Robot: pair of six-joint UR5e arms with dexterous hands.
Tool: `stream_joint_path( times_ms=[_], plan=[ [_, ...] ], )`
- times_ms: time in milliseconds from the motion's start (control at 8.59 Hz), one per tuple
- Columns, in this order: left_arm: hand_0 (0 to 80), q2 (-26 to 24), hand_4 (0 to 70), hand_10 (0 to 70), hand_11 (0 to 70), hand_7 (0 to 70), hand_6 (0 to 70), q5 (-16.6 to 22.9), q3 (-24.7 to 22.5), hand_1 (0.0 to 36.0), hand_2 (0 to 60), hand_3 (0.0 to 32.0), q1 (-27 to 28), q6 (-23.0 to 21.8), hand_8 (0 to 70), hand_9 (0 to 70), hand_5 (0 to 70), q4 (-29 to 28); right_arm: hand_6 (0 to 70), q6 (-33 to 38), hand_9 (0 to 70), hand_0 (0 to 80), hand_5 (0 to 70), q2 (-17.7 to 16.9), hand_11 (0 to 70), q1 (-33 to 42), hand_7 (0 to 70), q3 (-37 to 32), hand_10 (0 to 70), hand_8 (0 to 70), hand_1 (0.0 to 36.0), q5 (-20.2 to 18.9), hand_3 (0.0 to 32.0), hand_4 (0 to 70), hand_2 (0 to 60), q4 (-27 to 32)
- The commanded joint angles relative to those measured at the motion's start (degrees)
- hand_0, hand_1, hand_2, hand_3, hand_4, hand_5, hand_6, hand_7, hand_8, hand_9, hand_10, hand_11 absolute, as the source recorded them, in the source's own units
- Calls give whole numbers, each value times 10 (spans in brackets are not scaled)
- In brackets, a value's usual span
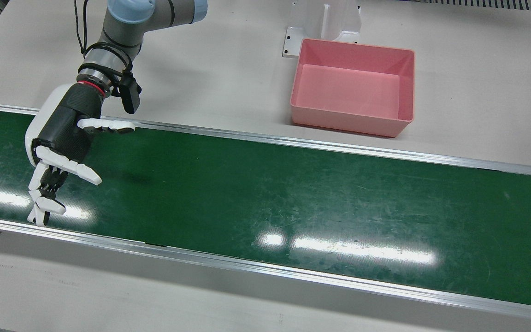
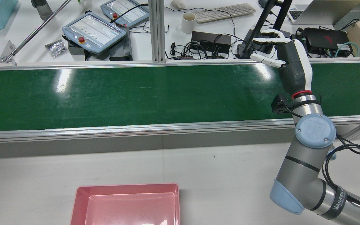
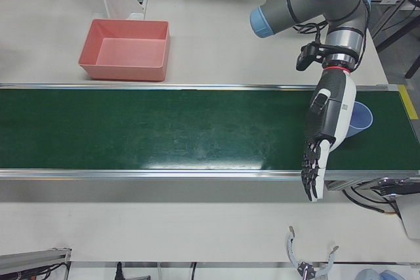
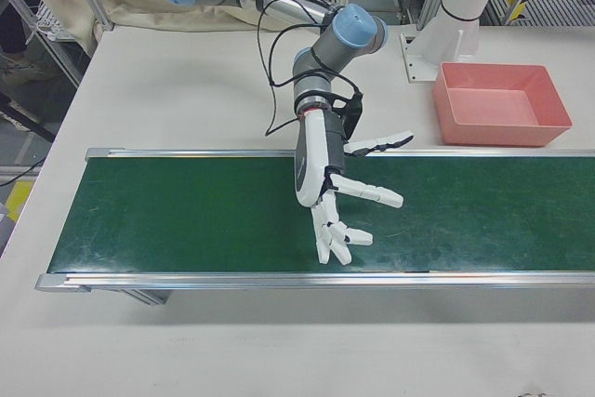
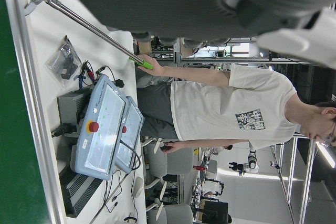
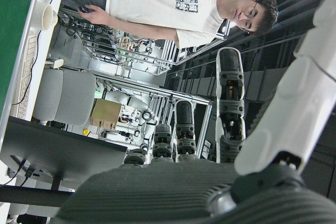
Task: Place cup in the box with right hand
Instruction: 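Raise the right hand above the conveyor belt, fingers open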
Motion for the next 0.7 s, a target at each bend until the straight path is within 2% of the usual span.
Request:
stream_joint_path(
  times_ms=[0, 233, 349, 466, 582],
  plan=[
    [0, 0, 0, 0, 0, 0, 0, 0, 0, 0, 0, 0, 0, 0, 0, 0, 0, 1, 95, -26, 155, 470, 12, 31, 37, -33, 434, -11, 27, 67, 85, 49, 0, 682, 130, 2],
    [0, 0, 0, 0, 0, 0, 0, 0, 0, 0, 0, 0, 0, 0, 0, 0, 0, 0, 100, -26, 160, 465, 6, 40, 32, -33, 474, -48, 24, 63, 85, 47, 0, 700, 154, 4],
    [0, 0, 0, 0, 0, 0, 0, 0, 0, 0, 0, 0, 0, 0, 0, 0, 0, 0, 99, -26, 160, 460, 0, 36, 29, -33, 481, -51, 23, 59, 55, 47, 0, 700, 84, 5],
    [0, 0, 0, 0, 0, 0, 0, 0, 0, 0, 0, 0, 0, 0, 0, 0, 0, 0, 90, -26, 157, 410, 0, 38, 16, -32, 489, -51, 18, 49, 0, 47, 0, 700, 5, 5],
    [0, 0, 0, 0, 0, 0, 0, 0, 0, 0, 0, 0, 0, 0, 0, 0, 0, 0, 86, -28, 156, 350, 0, 41, 13, -33, 495, -52, 17, 44, 12, 47, 0, 700, 92, 3]
  ],
)
